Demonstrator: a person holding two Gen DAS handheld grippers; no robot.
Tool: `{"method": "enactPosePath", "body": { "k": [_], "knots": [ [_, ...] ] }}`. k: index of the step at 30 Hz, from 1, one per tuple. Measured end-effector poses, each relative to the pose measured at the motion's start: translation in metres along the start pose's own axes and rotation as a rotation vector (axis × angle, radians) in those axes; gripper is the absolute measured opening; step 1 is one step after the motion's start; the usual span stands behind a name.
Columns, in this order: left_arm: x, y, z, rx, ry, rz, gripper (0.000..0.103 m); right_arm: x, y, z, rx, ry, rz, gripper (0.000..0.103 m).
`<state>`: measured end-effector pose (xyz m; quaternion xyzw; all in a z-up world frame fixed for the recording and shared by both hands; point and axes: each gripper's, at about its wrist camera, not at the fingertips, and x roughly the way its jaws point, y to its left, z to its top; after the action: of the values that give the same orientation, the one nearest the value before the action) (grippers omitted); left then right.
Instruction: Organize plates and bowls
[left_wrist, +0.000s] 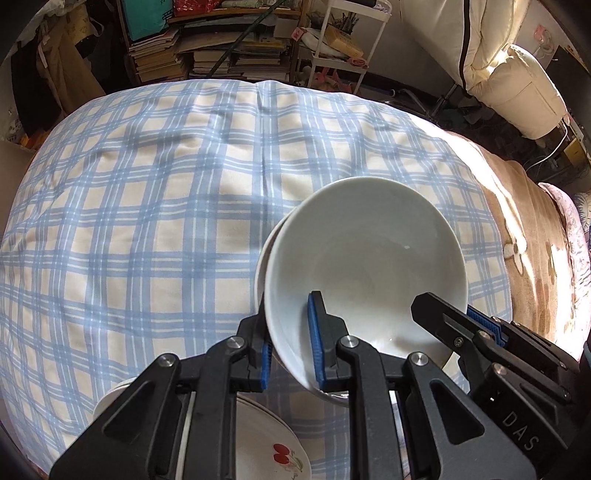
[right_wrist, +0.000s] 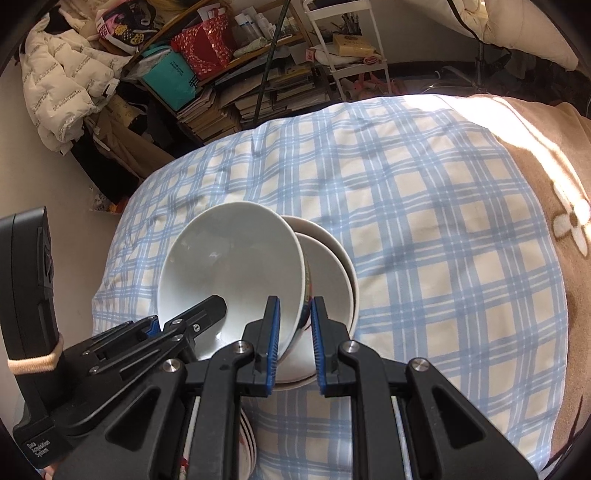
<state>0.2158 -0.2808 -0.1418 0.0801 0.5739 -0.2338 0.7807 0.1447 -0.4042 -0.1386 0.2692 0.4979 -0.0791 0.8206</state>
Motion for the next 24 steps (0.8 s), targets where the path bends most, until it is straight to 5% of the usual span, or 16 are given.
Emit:
{"method": "enactPosePath", "body": {
  "k": [10,24],
  "knots": [
    [0.009,-0.004,-0.006,0.07,-0.004,0.026,0.017,0.017,-0.004,-0.005,-0.025,0.031,-0.035,0.018],
    [-0.008,0.01,0.001,0.045,-0.016,-0.048,0.019,0.009,-0.005,0.002,-0.069,0.023,-0.064,0.022]
  ]
}}
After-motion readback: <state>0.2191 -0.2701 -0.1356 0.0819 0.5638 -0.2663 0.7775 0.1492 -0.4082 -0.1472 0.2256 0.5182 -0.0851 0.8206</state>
